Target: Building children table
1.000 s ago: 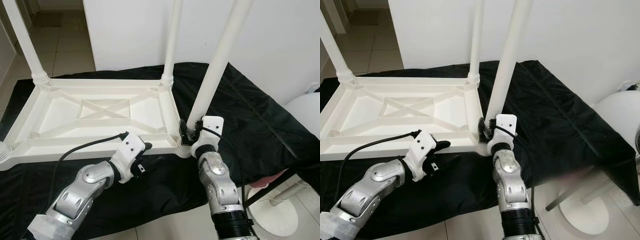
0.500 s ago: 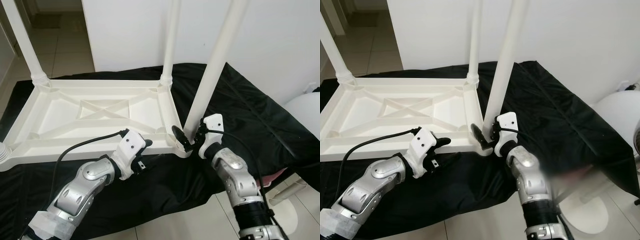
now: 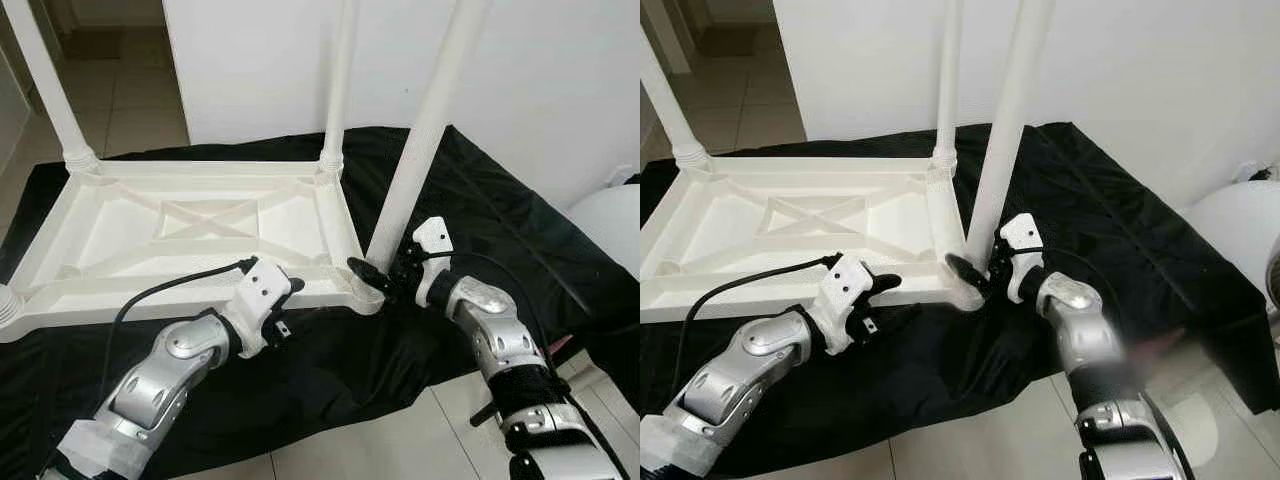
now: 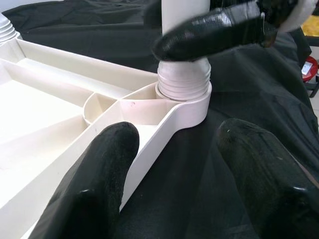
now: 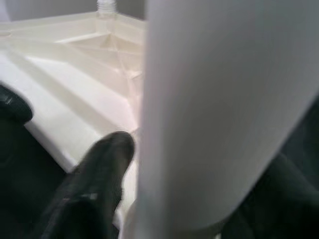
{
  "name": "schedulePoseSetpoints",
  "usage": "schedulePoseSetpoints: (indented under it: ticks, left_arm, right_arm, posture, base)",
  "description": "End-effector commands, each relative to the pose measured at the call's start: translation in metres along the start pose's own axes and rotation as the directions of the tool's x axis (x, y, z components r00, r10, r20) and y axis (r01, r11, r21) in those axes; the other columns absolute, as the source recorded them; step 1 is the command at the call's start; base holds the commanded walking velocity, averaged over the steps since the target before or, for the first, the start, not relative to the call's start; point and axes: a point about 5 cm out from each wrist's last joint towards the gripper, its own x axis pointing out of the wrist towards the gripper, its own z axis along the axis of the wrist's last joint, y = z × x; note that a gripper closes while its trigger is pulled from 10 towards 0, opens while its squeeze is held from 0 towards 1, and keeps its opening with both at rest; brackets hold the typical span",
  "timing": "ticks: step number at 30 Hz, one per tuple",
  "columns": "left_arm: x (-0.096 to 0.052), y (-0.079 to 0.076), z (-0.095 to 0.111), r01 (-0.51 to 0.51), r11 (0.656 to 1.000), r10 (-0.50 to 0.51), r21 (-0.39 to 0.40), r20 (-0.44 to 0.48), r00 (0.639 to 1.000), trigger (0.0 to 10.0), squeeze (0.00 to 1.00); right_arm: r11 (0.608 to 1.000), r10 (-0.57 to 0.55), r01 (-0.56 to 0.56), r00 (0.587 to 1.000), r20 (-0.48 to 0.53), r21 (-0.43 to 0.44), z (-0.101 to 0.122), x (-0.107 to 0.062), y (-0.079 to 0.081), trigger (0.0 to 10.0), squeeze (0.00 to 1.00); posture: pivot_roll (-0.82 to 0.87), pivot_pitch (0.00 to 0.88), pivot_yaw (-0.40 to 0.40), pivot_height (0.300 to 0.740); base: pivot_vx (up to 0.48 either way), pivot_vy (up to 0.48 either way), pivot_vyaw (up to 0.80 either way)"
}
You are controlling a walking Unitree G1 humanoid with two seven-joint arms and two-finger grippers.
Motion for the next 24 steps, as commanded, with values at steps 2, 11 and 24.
schedulePoseSetpoints:
  ticks: [2, 11, 24]
  left_arm:
    - [0.001, -0.006, 0.001, 0.107, 0.994, -0.107, 0.011, 0.002, 0.994, 10.0, 0.00]
    - [0.000, -0.007, 0.000, 0.110, 0.994, -0.110, 0.008, 0.001, 0.994, 10.0, 0.00]
    - [0.001, -0.008, -0.001, 0.122, 0.993, -0.122, 0.010, -0.003, 0.993, 10.0, 0.00]
  right_arm:
    - [0.998, 0.048, -0.049, 0.998, -0.036, -0.040, -0.002, 0.000, -0.002, 0.0, 0.00]
    - [0.997, 0.063, -0.066, 0.997, -0.053, -0.051, -0.007, -0.003, -0.010, 10.0, 0.00]
    - [0.989, -0.129, 0.131, 0.991, -0.040, 0.061, -0.013, -0.003, -0.003, 10.0, 0.00]
  posture:
    - [0.01, 0.000, -0.019, 0.740]
    - [0.01, 0.000, -0.025, 0.740]
    - [0.00, 0.000, -0.026, 0.740]
  base:
    - [0.000, 0.000, 0.00]
    - [0.000, 0.000, 0.00]
    - [0.000, 0.000, 0.00]
